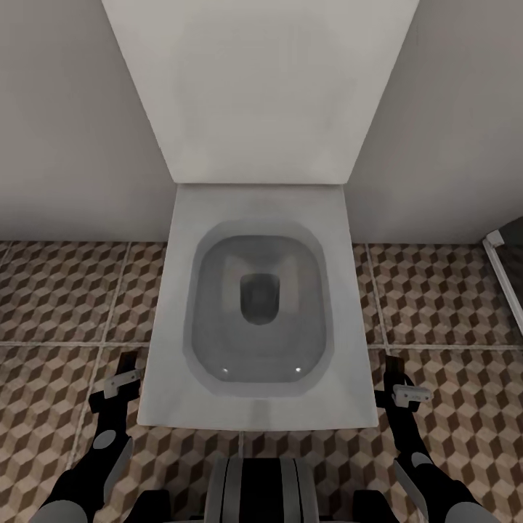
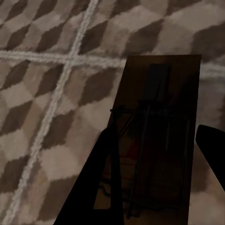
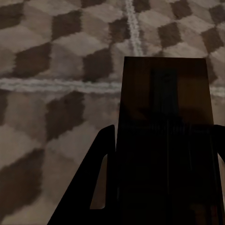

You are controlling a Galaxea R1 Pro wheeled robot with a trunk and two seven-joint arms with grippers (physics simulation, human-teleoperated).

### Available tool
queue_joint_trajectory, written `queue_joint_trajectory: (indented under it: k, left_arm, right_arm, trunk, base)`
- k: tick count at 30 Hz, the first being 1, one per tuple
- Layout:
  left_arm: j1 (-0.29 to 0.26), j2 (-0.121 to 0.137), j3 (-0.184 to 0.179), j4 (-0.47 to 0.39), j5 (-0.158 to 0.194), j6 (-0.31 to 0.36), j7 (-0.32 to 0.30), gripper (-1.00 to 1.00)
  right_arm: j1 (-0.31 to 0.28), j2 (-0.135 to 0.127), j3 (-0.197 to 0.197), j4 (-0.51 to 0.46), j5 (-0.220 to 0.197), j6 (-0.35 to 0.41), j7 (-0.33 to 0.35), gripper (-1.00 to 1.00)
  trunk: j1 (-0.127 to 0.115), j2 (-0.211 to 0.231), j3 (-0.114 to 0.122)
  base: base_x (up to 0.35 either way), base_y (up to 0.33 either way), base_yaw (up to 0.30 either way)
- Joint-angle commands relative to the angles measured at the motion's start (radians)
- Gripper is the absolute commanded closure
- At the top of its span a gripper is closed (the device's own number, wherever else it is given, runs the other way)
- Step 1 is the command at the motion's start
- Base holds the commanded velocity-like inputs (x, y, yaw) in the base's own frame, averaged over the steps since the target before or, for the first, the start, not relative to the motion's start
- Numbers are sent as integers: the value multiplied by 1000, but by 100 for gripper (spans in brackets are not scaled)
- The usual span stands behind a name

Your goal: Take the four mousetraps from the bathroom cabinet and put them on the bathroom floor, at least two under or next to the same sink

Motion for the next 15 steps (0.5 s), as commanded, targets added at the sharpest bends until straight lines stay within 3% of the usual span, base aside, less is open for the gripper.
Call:
queue_joint_trajectory:
  k: [1,7,15]
  left_arm:
    - [0,0,-1,0,2,-3,4,100]
    - [0,1,-1,0,2,-3,12,100]
    - [0,1,-1,0,2,-3,14,100]
  right_arm:
    - [-1,-1,9,0,-9,-3,-2,100]
    - [-1,-1,10,0,-9,-3,-2,100]
    - [-1,-1,10,0,-9,-3,-2,100]
  trunk:
    - [0,0,0]
    - [2,-1,-20]
    - [2,-1,-20]
  base:
    - [0,0,0]
    - [0,0,0]
    - [0,0,0]
